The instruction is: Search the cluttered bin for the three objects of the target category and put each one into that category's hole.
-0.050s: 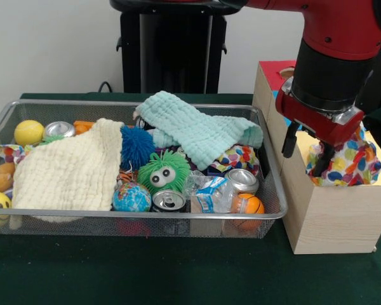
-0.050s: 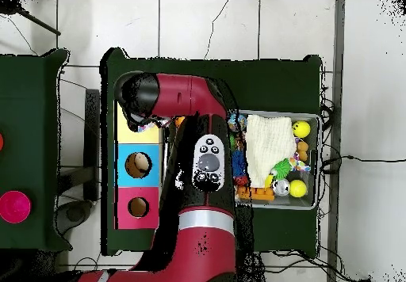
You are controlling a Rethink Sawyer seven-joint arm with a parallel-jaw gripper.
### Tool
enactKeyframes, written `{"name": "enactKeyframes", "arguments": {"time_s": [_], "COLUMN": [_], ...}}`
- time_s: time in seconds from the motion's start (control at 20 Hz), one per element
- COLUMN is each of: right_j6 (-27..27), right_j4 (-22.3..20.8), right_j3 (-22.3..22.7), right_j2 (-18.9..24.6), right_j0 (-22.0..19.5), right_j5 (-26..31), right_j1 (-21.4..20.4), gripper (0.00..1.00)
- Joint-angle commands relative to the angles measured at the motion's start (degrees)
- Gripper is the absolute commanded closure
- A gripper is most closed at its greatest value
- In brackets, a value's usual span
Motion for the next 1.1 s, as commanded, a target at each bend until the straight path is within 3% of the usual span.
{"name": "enactKeyframes", "arguments": {"time_s": [0.05,0.45,0.8,1.1], "right_j6": [1.66,3.53,4.96,4.53], "right_j4": [-1.22,-1.43,-2.31,-3.02], "right_j3": [4.11,-4.42,-8.42,-6.84], "right_j2": [1.82,-0.83,-0.88,-0.67], "right_j0": [-0.57,0.41,1.08,1.72], "right_j5": [3.05,20.19,24.80,22.76], "right_j1": [1.55,-2.84,-2.64,-2.78], "gripper": [0.00,0.00,0.00,0.00]}}
